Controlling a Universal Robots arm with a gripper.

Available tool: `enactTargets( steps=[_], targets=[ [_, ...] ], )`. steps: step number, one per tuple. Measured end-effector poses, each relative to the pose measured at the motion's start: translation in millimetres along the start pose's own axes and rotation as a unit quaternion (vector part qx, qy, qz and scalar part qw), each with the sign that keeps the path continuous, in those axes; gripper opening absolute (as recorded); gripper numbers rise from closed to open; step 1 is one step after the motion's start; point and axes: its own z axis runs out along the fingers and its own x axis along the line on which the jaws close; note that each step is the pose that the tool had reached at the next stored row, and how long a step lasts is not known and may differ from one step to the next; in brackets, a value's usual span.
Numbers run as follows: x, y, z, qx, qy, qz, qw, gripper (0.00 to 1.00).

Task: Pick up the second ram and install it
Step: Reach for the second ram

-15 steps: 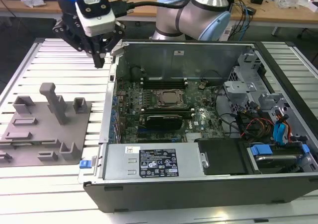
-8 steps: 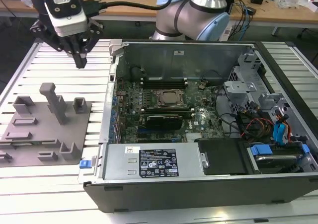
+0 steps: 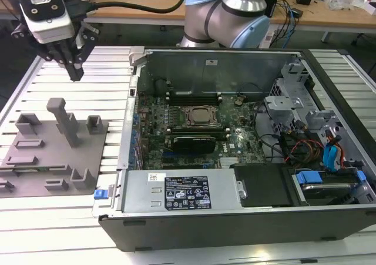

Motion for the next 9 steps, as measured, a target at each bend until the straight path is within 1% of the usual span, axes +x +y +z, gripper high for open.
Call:
enactTargets(
  steps=[6, 8, 9],
  targets=[
    [17.8, -1.3, -0.1, 0.0, 0.0, 0.0, 1.0, 0.11],
    [27.2, -2.0, -0.2, 0.0, 0.0, 0.0, 1.0, 0.11],
    [29.7, -2.2, -0.1, 0.0, 0.0, 0.0, 1.0, 0.11]
  ],
)
